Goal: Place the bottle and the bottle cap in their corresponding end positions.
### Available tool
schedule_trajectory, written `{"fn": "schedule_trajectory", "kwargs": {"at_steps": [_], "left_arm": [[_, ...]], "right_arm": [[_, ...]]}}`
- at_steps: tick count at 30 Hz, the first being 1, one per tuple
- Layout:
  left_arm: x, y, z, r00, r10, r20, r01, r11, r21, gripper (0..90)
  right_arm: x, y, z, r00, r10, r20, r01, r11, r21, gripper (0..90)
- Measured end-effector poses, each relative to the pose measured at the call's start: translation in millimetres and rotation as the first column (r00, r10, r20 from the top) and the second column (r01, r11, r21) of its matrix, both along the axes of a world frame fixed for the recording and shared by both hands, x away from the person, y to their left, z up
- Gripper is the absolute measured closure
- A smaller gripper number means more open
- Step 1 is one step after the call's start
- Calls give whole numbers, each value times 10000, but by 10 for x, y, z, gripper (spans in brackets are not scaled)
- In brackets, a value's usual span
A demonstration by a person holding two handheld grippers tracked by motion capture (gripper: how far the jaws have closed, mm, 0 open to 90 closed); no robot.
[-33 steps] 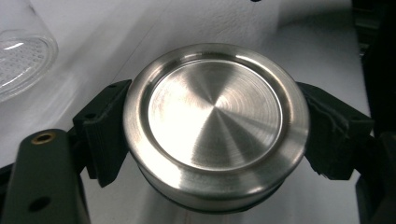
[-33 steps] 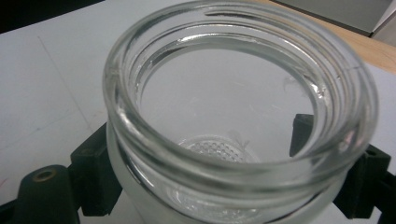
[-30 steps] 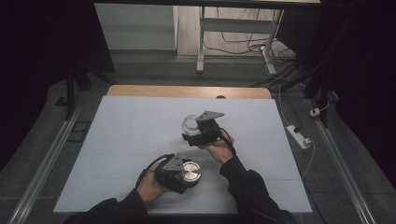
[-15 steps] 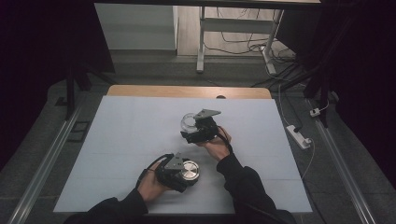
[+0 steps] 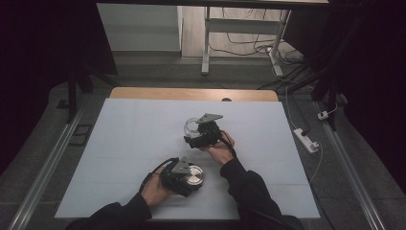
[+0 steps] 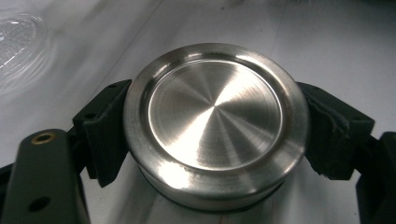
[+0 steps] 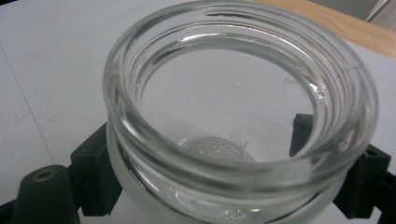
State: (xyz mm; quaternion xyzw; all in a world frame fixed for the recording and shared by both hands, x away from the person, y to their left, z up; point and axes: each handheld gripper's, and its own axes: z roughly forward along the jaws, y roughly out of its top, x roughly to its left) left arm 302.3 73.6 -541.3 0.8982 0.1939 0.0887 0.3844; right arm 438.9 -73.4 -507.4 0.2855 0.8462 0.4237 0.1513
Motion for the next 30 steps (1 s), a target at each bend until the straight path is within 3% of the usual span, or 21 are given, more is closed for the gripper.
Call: {"fn": "schedule_trajectory", "kwargs": {"at_steps": [8, 16, 20, 26, 30], "left_arm": [[7, -30, -10, 9999, 87, -71, -84, 9990, 449, 187], [45, -17, -14, 9987, 94, -493, -73, 9991, 418, 183], [50, -18, -14, 9984, 171, -532, -147, 9988, 470, 169], [48, -16, -12, 9982, 136, -583, -105, 9985, 533, 105], [36, 1, 23, 9982, 146, -573, -126, 9993, 361, 82]], "right_arm": [[-20, 61, -41, 9997, 192, 122, -191, 9997, -126, 144], [-30, 72, -71, 9995, 225, 237, -219, 9994, -269, 142], [-21, 85, -51, 9997, 220, 53, -218, 9989, -419, 131], [-8, 89, -58, 9991, 411, -111, -413, 9990, -195, 75], [-9, 91, -41, 9986, 492, -168, -495, 9986, -159, 43]]}}
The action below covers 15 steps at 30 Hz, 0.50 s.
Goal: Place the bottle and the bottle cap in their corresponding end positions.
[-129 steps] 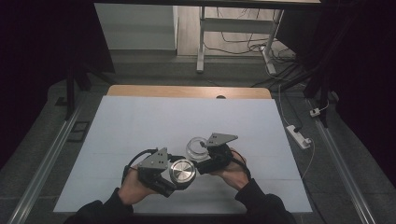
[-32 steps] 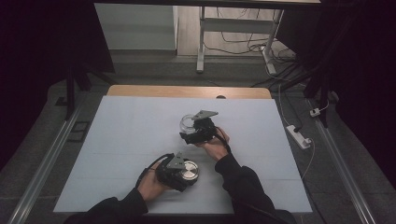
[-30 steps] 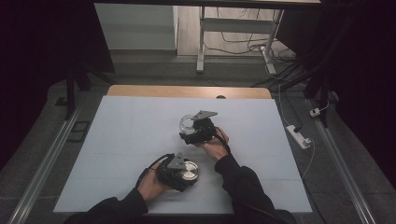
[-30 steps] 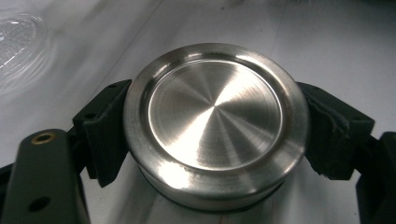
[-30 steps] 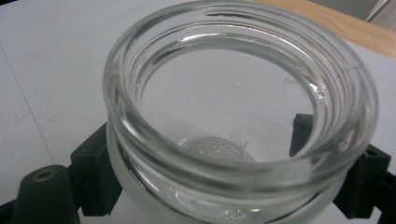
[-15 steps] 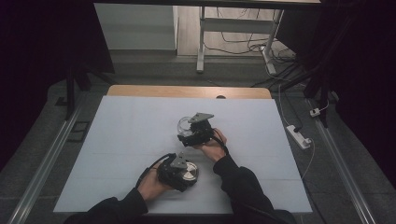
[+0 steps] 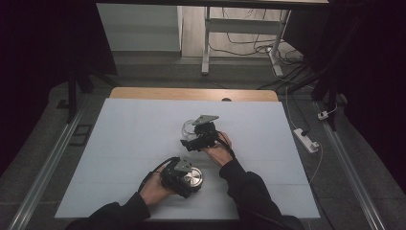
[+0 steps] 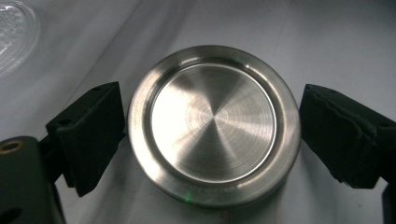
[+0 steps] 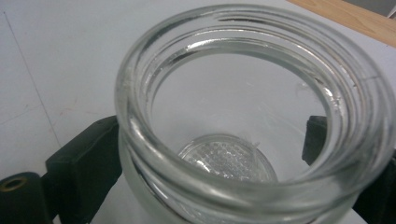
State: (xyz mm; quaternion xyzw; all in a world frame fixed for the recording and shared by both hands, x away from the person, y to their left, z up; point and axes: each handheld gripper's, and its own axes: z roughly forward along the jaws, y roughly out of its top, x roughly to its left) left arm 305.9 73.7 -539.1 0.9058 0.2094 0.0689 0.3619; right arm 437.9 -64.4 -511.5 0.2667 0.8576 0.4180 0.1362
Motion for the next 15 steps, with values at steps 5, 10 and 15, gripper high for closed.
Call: {"fn": "schedule_trajectory", "kwargs": {"at_steps": [5, 10, 15], "left_arm": [[-14, 54, 59, 10000, 92, 37, -91, 9996, -276, 71], [-23, 115, 102, 9997, 193, -149, -203, 9975, -680, 53], [-29, 173, 144, 9994, 272, -226, -291, 9955, -901, 35]], "right_arm": [[-19, -10, 39, 10000, 20, -20, -20, 10000, 73, 23], [-67, -17, 109, 9997, 22, 233, -23, 10000, 54, 0], [-87, -44, 123, 9998, -123, 167, 121, 9998, 164, 0]]}}
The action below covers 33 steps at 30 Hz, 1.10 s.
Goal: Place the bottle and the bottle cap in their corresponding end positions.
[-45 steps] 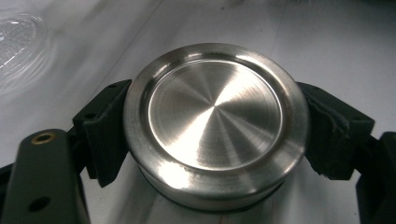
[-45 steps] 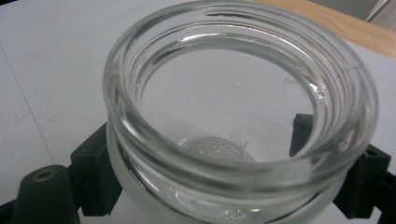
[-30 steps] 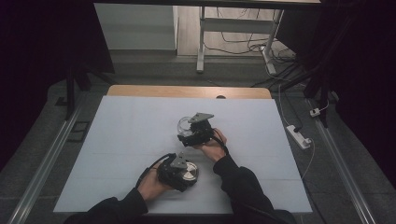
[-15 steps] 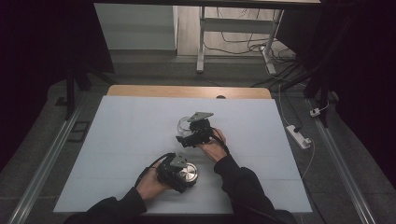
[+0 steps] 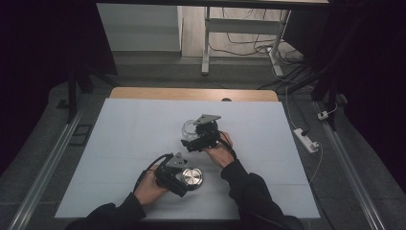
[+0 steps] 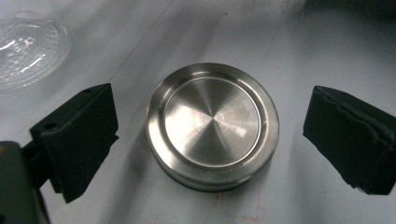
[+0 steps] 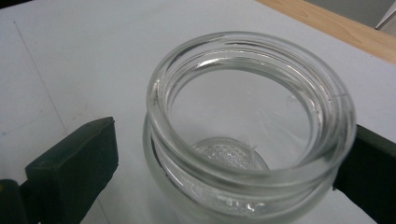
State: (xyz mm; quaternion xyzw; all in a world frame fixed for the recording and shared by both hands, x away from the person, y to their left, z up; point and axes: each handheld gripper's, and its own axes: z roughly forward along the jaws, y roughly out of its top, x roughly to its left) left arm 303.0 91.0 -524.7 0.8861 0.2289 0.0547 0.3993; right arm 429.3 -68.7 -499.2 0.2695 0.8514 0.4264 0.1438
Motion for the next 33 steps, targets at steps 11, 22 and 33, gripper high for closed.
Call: {"fn": "schedule_trajectory", "kwargs": {"at_steps": [11, 22, 33], "left_arm": [[2, 129, 65, 9996, 84, -260, -98, 9986, -512, 14], [-39, 296, 143, 9986, 39, -528, -97, 9938, -1111, 0], [-113, 442, 205, 9979, -148, -630, 64, 9911, -1327, 0]], "right_arm": [[-99, -149, 115, 9999, 104, -91, -101, 9994, 339, 0], [-214, -238, 182, 9994, 343, -46, -340, 9983, 476, 0], [-328, -273, 223, 9961, 544, -700, -508, 9974, 521, 0]]}}
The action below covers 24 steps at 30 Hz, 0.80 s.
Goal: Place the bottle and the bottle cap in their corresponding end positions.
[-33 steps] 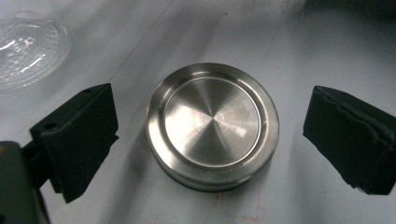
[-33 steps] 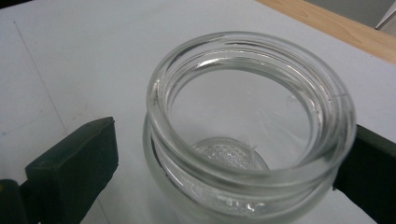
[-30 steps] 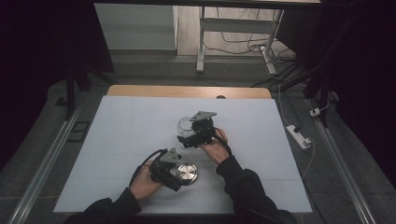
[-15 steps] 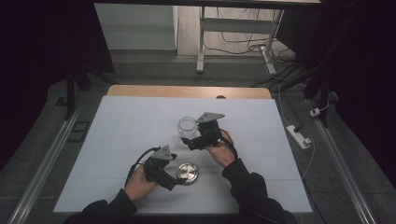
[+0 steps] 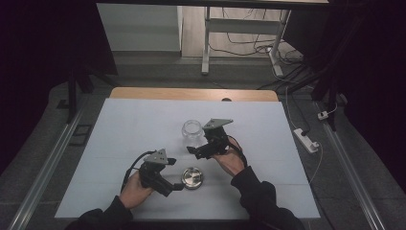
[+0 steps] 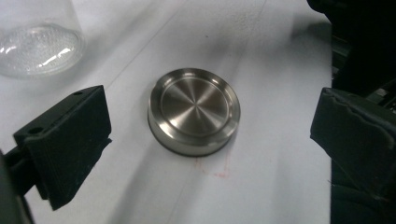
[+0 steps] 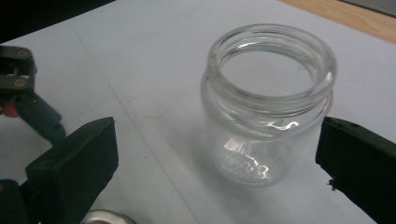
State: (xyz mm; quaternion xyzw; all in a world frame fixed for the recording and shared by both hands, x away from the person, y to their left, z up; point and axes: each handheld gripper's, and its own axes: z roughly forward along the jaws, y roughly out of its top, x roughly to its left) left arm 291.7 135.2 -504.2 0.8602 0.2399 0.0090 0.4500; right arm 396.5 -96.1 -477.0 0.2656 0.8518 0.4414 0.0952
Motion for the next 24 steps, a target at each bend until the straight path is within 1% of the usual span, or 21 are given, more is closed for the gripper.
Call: {"fn": "schedule_trajectory", "kwargs": {"at_steps": [1, 4, 6, 9, 16, 24], "left_arm": [[-9, 18, 2, 10000, 56, -14, -56, 10000, -23, 0], [-30, 83, 16, 9997, 225, -16, -226, 9997, -109, 0], [-48, 124, 26, 9994, 336, -3, -336, 9992, -196, 0], [-76, 176, 33, 9991, 413, 10, -413, 9988, -255, 0], [-144, 255, 35, 9979, 596, 239, -596, 9982, -3, 0], [-211, 367, 54, 9956, 884, 307, -883, 9961, -51, 0]], "right_arm": [[-17, 4, 3, 10000, 13, 38, -13, 10000, -78, 0], [-81, 23, 9, 9993, -22, 379, 36, 9993, -376, 0], [-115, 32, 7, 9991, -93, 423, 115, 9986, -520, 0], [-155, 24, -3, 9993, -72, 366, 89, 9989, -457, 0], [-236, -46, -5, 9994, 72, 334, -62, 9996, -281, 0], [-350, -111, 11, 9988, 259, 417, -243, 9990, -383, 0]]}}
